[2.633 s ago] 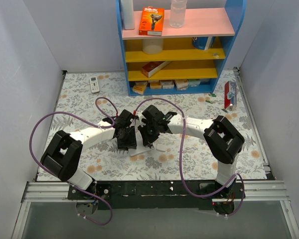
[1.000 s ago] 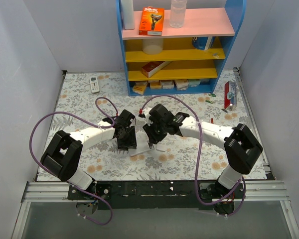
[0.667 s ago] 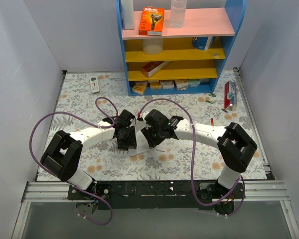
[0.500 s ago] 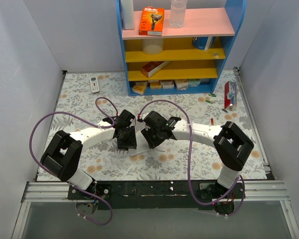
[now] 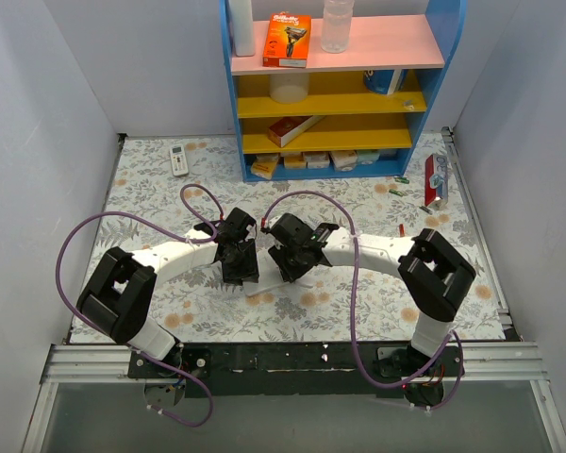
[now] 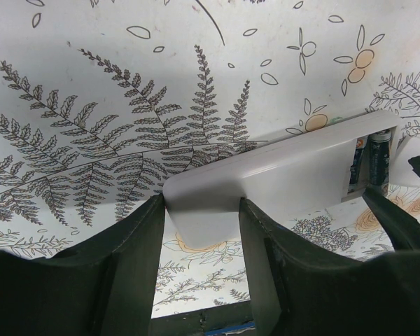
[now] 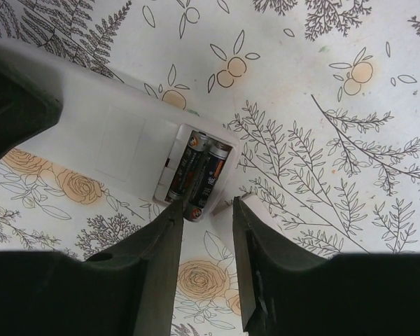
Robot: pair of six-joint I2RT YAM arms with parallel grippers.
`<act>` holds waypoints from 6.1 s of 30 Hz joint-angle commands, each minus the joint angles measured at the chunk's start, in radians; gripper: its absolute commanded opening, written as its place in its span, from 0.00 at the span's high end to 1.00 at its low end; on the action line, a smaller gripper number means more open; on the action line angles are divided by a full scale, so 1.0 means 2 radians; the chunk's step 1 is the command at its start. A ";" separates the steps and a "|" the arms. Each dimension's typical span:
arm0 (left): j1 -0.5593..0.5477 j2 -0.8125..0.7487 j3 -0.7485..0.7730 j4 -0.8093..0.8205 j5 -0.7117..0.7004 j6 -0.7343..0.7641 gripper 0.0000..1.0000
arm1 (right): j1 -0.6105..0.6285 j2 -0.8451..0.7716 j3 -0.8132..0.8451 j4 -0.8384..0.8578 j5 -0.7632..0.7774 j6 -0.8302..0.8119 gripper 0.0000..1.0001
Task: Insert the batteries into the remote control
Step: Load the battery into the remote control, then move the battery cover to the center of the board, then pick up the battery cover at the center of the board.
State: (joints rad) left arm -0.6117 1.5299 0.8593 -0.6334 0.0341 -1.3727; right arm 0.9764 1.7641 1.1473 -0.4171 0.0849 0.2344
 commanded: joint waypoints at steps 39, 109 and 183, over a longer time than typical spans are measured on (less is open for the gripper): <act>-0.009 0.025 -0.019 -0.005 -0.040 0.003 0.57 | -0.016 -0.020 -0.018 0.031 -0.143 -0.273 0.77; -0.009 -0.032 -0.013 -0.006 -0.115 -0.050 0.22 | -0.016 -0.129 -0.067 -0.074 0.073 0.207 0.34; -0.007 -0.167 -0.062 0.011 -0.140 -0.088 0.02 | -0.090 -0.090 -0.130 -0.038 0.152 0.366 0.23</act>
State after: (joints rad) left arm -0.6296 1.2282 0.7433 -0.6201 -0.2424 -1.5448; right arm 0.8040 1.5646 0.8864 -0.5056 0.3702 0.9264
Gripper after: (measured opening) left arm 0.981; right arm 0.778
